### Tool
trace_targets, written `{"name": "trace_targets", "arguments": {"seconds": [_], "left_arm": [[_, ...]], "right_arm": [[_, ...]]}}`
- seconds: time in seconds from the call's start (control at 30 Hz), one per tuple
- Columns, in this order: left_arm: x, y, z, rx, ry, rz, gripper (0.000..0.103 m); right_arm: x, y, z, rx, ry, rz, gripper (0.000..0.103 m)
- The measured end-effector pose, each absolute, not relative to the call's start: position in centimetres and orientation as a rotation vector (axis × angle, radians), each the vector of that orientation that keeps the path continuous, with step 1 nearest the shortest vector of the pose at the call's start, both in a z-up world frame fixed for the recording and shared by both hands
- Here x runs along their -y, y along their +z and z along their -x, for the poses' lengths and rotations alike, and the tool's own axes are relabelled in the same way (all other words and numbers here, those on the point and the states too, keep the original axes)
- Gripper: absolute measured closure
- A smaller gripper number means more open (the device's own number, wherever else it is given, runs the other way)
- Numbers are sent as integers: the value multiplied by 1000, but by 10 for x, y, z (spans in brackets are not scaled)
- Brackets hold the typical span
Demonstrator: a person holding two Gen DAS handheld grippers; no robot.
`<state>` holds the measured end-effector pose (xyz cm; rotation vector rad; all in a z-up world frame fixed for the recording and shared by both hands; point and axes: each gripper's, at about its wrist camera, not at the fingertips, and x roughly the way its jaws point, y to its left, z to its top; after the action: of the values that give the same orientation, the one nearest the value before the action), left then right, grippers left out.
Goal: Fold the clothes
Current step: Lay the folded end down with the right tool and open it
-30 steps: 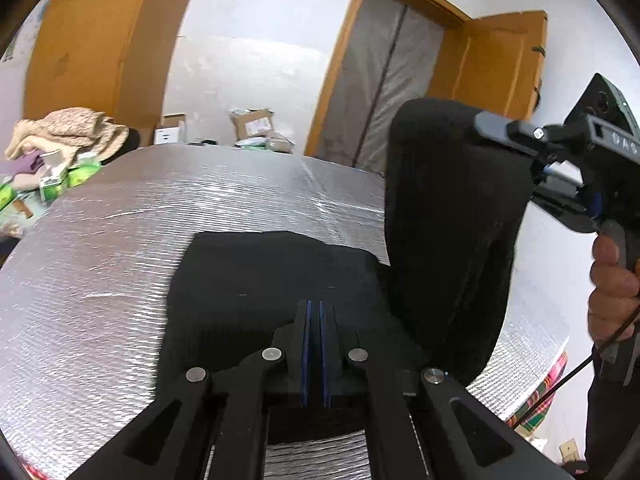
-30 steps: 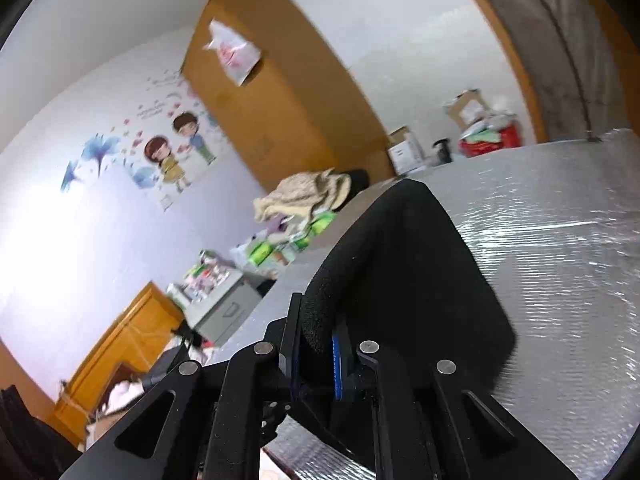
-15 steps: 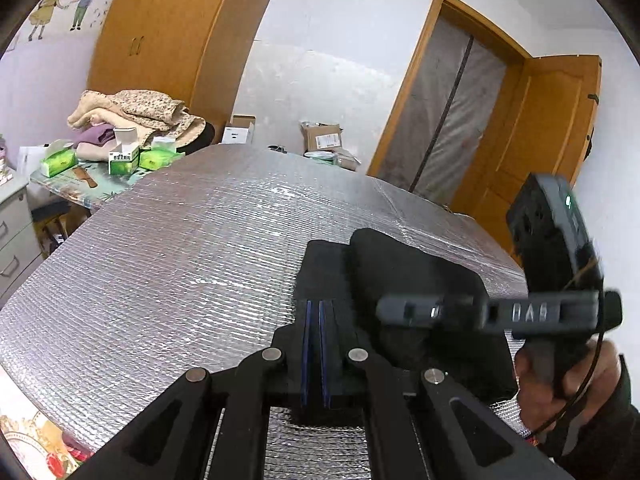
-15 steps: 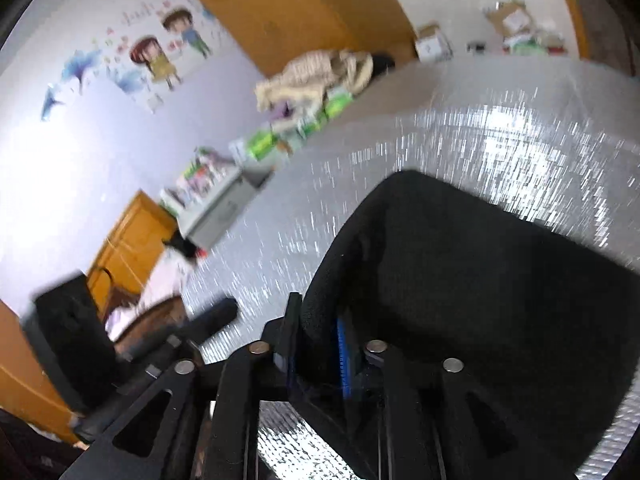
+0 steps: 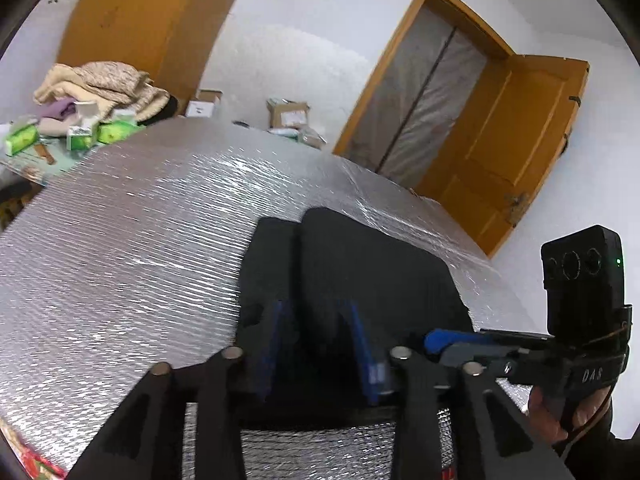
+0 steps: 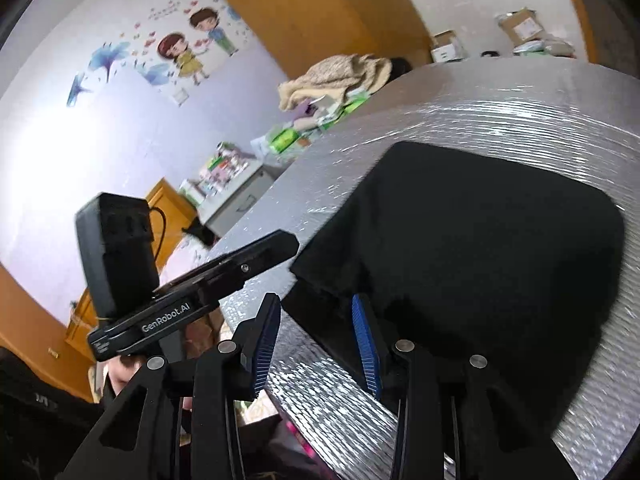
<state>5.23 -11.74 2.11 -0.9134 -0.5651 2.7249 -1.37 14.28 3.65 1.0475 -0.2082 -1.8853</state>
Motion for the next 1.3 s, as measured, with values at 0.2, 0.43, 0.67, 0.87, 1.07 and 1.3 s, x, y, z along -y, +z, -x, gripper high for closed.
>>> {"name": "trace_targets", "arguments": {"seconds": [0.2, 0.43, 0.67, 0.87, 1.07, 1.3], "left_arm": [[114, 5, -36, 629, 2650, 1038, 64], [135, 30, -68, 650, 2712, 838, 91], [155, -16, -65, 720, 2716, 1009, 91], [153, -13, -63, 687, 2720, 1009, 89], [135, -5, -65, 367, 2881, 1019, 79], [127, -6, -57, 214, 2935, 1029, 65]], "right_arm": [[-178, 33, 20, 305, -1959, -1055, 64], [-203, 35, 26, 373, -2078, -1017, 64], [-215, 22, 42, 390, -2206, -1038, 64], [-211, 19, 44, 368, -2229, -1060, 64], [-210, 11, 46, 394, -2240, -1085, 64], [-214, 8, 43, 422, -2255, -1088, 61]]}}
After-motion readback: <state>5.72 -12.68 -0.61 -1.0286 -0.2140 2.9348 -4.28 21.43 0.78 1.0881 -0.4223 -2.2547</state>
